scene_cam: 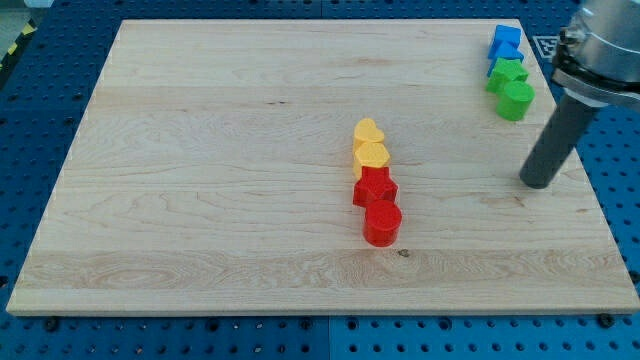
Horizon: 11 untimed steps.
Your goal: Move the green star to the top left of the green circle
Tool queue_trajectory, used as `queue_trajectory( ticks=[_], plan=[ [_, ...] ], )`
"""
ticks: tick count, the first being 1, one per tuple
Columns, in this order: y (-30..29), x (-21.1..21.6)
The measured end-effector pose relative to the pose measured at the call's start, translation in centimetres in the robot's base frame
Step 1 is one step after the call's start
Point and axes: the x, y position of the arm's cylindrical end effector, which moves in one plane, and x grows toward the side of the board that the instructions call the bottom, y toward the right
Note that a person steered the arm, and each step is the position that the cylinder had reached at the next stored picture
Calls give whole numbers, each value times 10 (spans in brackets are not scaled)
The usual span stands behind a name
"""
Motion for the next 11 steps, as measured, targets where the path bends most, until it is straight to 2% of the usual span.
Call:
queue_trajectory(
  ticks=[1, 2, 5, 6, 11],
  plan=[
    [8, 2],
    [36, -27],
    [42, -174],
    [42, -190],
    [4, -147]
  ],
)
